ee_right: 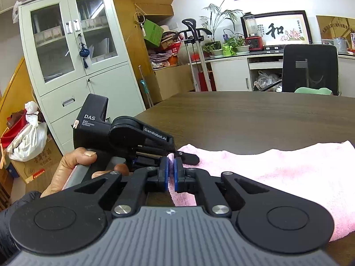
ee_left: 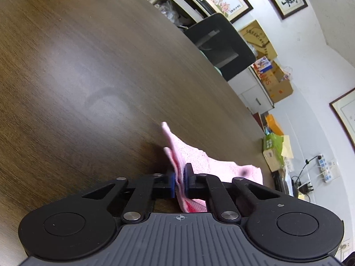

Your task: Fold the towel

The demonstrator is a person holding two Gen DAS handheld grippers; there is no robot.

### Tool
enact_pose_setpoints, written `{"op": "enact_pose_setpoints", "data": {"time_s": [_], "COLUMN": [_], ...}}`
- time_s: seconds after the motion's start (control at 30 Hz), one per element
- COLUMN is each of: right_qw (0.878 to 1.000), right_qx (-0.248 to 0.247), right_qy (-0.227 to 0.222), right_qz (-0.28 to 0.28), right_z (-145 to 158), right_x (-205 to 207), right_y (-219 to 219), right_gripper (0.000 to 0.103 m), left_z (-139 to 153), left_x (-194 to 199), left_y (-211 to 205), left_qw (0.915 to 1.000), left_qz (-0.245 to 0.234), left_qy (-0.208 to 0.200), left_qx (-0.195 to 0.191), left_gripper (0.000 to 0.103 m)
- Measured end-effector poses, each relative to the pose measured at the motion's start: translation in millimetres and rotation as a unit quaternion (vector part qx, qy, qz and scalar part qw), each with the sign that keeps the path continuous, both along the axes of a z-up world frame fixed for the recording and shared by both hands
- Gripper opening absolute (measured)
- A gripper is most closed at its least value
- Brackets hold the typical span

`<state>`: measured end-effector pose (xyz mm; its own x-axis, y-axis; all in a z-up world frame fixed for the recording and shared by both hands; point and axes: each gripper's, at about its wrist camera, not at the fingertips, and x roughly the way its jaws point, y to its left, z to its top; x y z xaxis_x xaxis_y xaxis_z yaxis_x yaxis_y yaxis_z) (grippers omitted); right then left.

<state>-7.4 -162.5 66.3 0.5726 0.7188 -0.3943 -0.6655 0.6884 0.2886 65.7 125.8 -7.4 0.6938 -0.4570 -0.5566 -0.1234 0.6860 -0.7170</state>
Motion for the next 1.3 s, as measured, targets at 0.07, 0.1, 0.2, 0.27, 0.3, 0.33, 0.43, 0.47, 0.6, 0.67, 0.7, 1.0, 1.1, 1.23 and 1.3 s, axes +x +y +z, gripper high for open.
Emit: {"op": "enact_pose_setpoints", "data": {"time_s": [0.07, 0.1, 0.2, 0.27, 0.3, 0.33, 0.43, 0.47, 0.6, 0.67, 0.7, 1.0, 1.1, 1.23, 1.3], "right_qw": [1.000, 1.000, 0.999, 0.998, 0.997, 0.996, 0.992, 0.990, 0.984, 0.982, 0.981, 0.968, 0.965, 0.958, 0.956], "right_qx": [0.006, 0.010, 0.027, 0.042, 0.053, 0.059, 0.086, 0.093, 0.110, 0.108, 0.105, 0.082, 0.068, 0.047, 0.046], "right_qy": [-0.004, -0.005, -0.008, -0.008, -0.011, -0.013, -0.023, -0.026, -0.022, -0.013, -0.006, 0.051, 0.060, 0.095, 0.111], "right_qz": [-0.005, -0.009, -0.025, -0.038, -0.052, -0.059, -0.091, -0.102, -0.138, -0.154, -0.164, -0.232, -0.247, -0.266, -0.268], "right_z": [2.0, 2.8, 5.4, 8.1, 10.8, 12.1, 17.9, 19.2, 16.1, 11.2, 7.7, -15.9, -20.5, -32.6, -38.2], "right_x": [-1.1, -1.1, 0.1, 2.0, 2.6, 2.6, 1.7, 1.3, 3.0, 7.1, 10.0, 30.0, 32.1, 37.3, 38.7], "right_y": [-6.4, -10.8, -28.3, -44.2, -59.0, -66.5, -101.4, -112.2, -152.1, -162.3, -167.1, -189.4, -191.1, -196.1, -199.2], "right_gripper": [0.005, 0.005, 0.005, 0.005, 0.005, 0.005, 0.005, 0.005, 0.005, 0.005, 0.005, 0.005, 0.005, 0.006, 0.007], "left_z": [10.5, 16.5, 39.3, 53.9, 63.8, 70.1, 92.4, 98.6, 105.7, 102.3, 99.6, 71.4, 70.8, 75.6, 82.8], "left_x": [0.5, 1.4, 10.6, 18.0, 22.3, 25.2, 40.3, 45.6, 68.2, 77.2, 79.6, 82.4, 76.5, 70.1, 68.5], "left_y": [-5.9, -9.9, -27.7, -43.2, -55.6, -64.4, -107.9, -122.3, -182.7, -210.0, -220.2, -291.1, -301.8, -310.2, -302.5], "left_qw": [0.9999, 0.9997, 0.9990, 0.9981, 0.9972, 0.9963, 0.9914, 0.9894, 0.9801, 0.9745, 0.9718, 0.9382, 0.9253, 0.9147, 0.9218], "left_qz": [0.000, -0.002, -0.017, -0.029, -0.039, -0.046, -0.076, -0.087, -0.123, -0.135, -0.140, -0.203, -0.216, -0.217, -0.205], "left_qy": [-0.016, -0.023, -0.040, -0.049, -0.056, -0.061, -0.078, -0.082, -0.085, -0.082, -0.080, -0.094, -0.115, -0.146, -0.159], "left_qx": [0.001, 0.002, 0.010, 0.022, 0.031, 0.038, 0.073, 0.083, 0.131, 0.159, 0.172, 0.264, 0.289, 0.308, 0.288], "left_gripper": [0.005, 0.005, 0.005, 0.005, 0.005, 0.005, 0.006, 0.006, 0.006, 0.006, 0.006, 0.008, 0.010, 0.029, 0.036]}}
